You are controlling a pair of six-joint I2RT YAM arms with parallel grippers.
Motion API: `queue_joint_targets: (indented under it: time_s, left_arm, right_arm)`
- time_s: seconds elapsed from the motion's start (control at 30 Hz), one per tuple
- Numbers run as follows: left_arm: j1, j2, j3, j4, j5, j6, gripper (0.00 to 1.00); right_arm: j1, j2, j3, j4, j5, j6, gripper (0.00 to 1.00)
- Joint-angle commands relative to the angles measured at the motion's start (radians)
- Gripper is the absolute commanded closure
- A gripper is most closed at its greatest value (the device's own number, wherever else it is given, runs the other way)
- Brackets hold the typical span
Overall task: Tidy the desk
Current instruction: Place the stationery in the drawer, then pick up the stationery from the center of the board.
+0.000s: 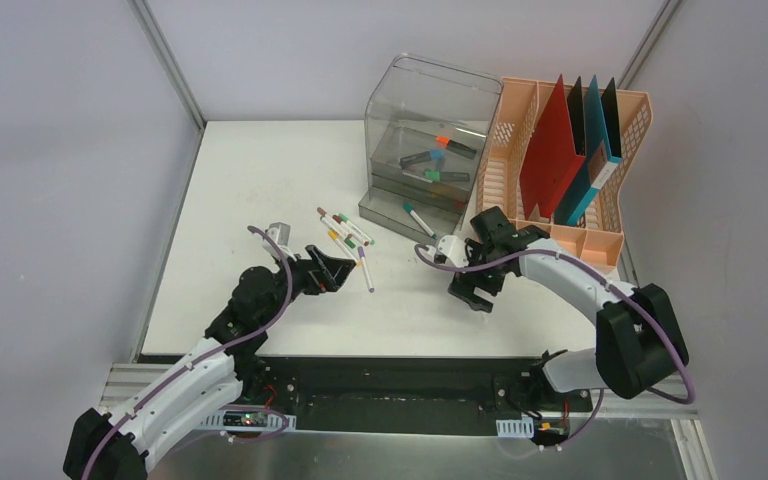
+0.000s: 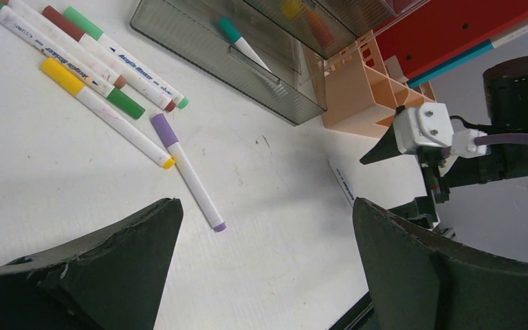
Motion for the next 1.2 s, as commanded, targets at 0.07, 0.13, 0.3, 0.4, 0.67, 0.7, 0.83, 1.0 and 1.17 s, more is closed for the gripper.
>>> queue_joint_targets:
  time_s: [0.07, 0.13, 0.3, 0.4, 0.67, 0.7, 0.83, 1.0, 1.17]
  left_arm:
    - [0.0, -0.038, -0.029, -0.012, -0.027, -0.028, 0.01]
    - [0.0, -0.039, -0.03, -0.015, -0.026, -0.029, 0.01]
    - [-0.001, -0.04, -0.032, -0.02, -0.024, -0.029, 0.01]
    - [0.0, -0.045, -0.033, -0.027, -0.026, -0.028, 0.01]
    - [0.0, -0.072, -0.034, -0.052, -0.026, -0.026, 0.01]
    - [0.0, -0.076, -0.034, -0.054, -0.027, -0.026, 0.01]
    - [0.0, -0.081, -0.034, -0.061, -0.026, -0.026, 0.01]
    - [0.0, -0.083, -0.039, -0.061, -0.027, -0.027, 0.01]
    - [0.0, -0.088, -0.051, -0.061, -0.027, -0.032, 0.01]
  right_arm:
    - [0.031, 0.064, 0.008, 0.069, 0.101, 0.055, 0.18]
    - [0.039, 0.081, 0.011, 0.07, 0.098, 0.063, 0.21]
    - [0.051, 0.117, 0.021, 0.067, 0.098, 0.079, 0.26]
    - [0.054, 0.128, 0.025, 0.061, 0.095, 0.082, 0.29]
    - [0.063, 0.16, 0.037, 0.034, 0.071, 0.082, 0.44]
    - [0.063, 0.164, 0.039, 0.031, 0.07, 0.081, 0.47]
    - [0.067, 0.183, 0.049, 0.02, 0.074, 0.085, 0.59]
    - [0.074, 0.191, 0.059, 0.016, 0.085, 0.088, 0.73]
    - [0.075, 0.194, 0.07, 0.016, 0.105, 0.093, 0.85]
